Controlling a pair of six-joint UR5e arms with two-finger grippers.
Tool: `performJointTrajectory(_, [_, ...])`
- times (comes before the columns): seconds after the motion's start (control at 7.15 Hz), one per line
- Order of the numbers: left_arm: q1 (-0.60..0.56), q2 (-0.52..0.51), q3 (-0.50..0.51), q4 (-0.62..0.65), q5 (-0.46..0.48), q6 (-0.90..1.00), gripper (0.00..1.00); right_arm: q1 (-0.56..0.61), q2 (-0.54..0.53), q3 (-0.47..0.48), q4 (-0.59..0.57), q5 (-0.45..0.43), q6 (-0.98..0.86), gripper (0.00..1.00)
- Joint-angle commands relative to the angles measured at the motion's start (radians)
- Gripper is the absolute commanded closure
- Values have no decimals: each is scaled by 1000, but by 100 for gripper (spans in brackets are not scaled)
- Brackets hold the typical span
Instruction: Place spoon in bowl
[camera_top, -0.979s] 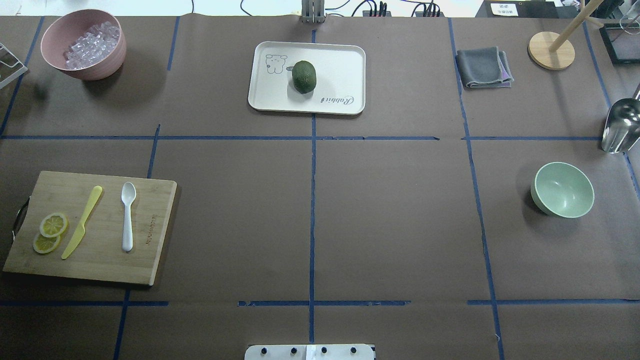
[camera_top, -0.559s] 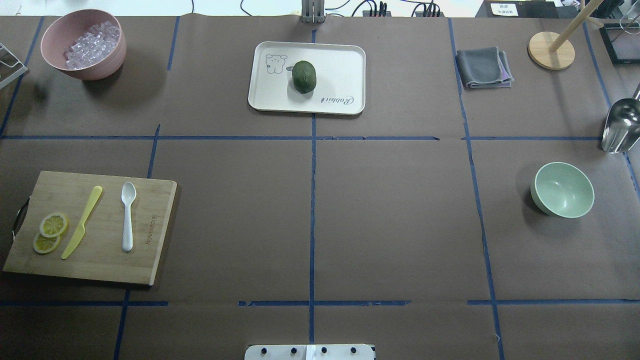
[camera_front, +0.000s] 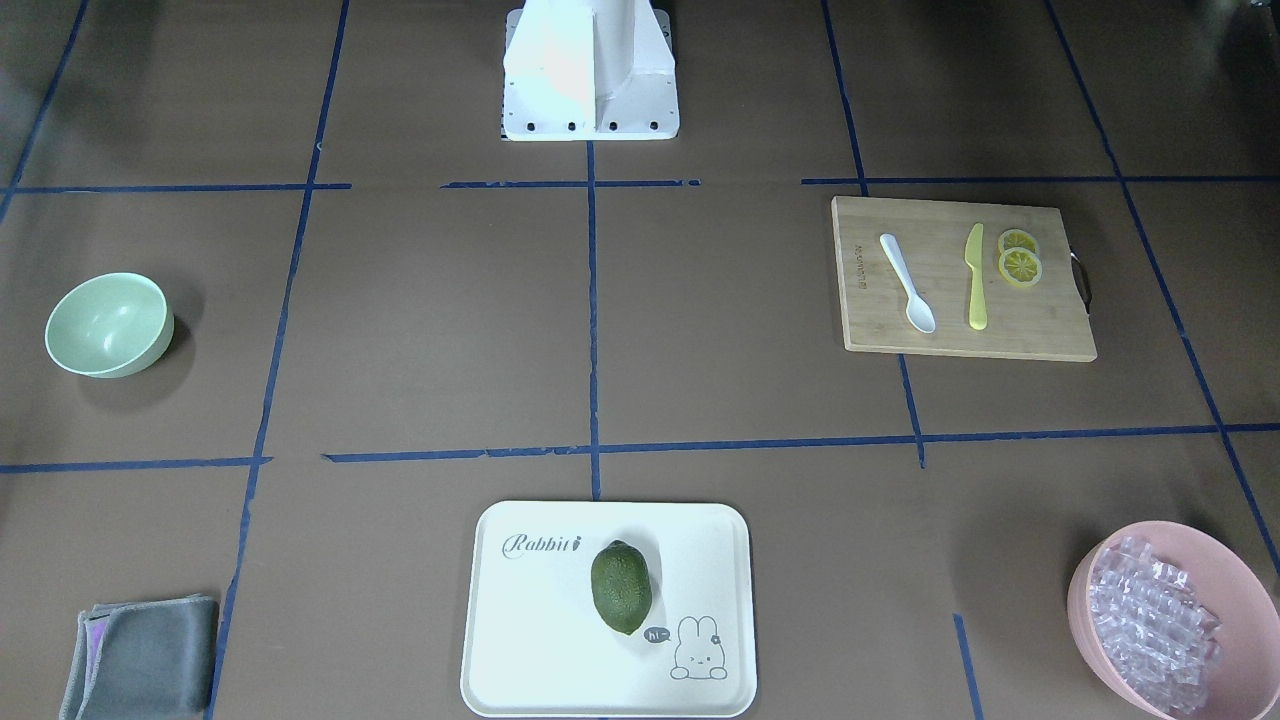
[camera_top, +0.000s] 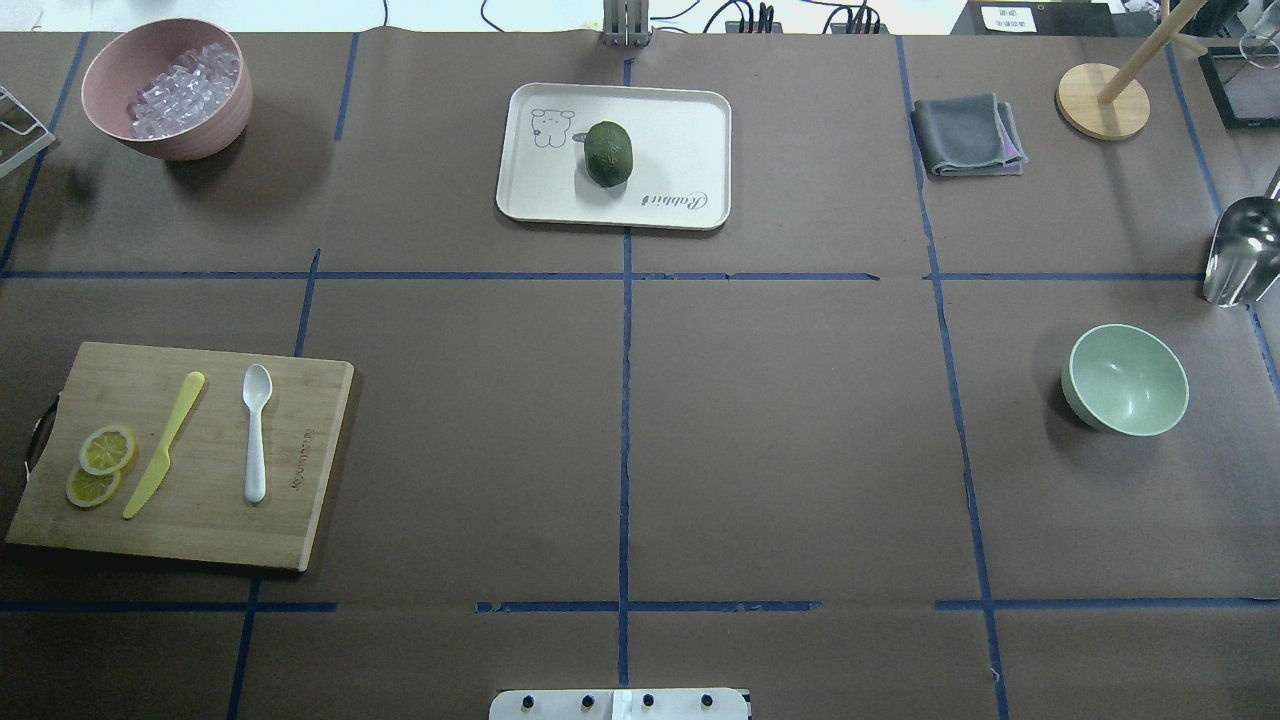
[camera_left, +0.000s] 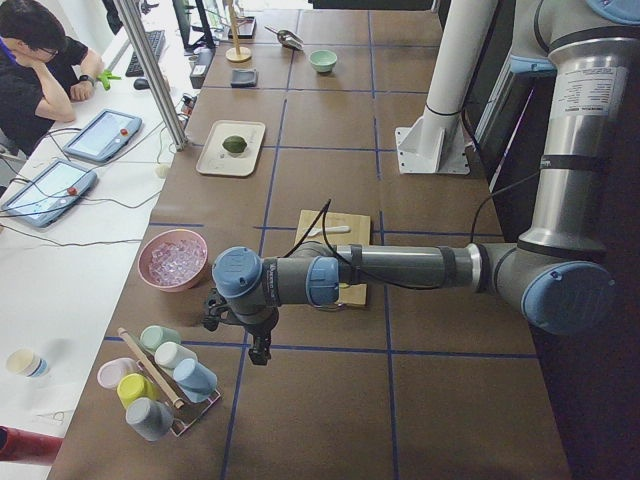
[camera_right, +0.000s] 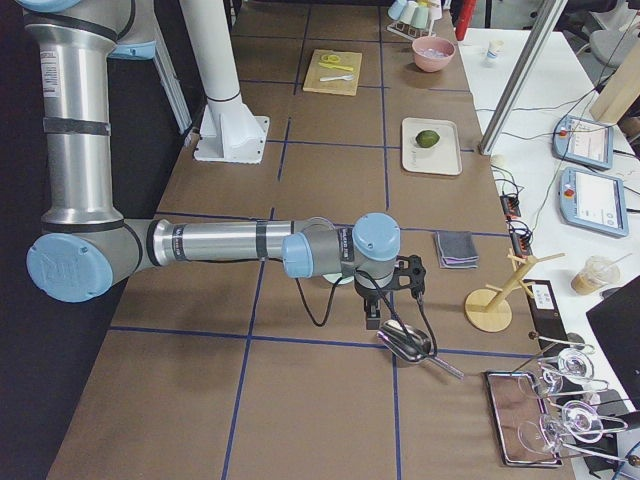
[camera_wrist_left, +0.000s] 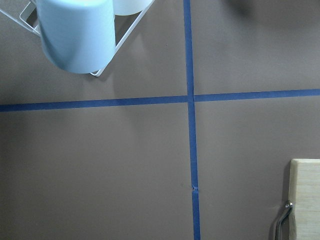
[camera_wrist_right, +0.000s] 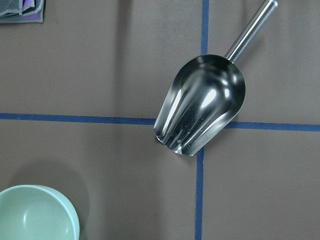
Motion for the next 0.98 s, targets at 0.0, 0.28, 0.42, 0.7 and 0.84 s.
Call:
performJointTrajectory(0.0, [0, 2, -1, 0, 0, 0, 0, -75, -31, 34, 93, -3, 180, 0])
performJointTrajectory(0.28, [0, 2, -2, 0, 0, 0, 0, -181, -115, 34, 453, -10, 533, 1])
performJointTrajectory(0.42, [0, 2, -1, 0, 0, 0, 0, -245, -114, 37, 489, -11, 593, 0])
performJointTrajectory(0.7, [0, 7, -1, -2, 0, 2, 0, -359, -119, 37, 490, -101, 601, 0])
performJointTrajectory(0.84, [0, 10, -1, -9, 0, 2, 0, -402, -122, 24, 493, -130, 601, 0])
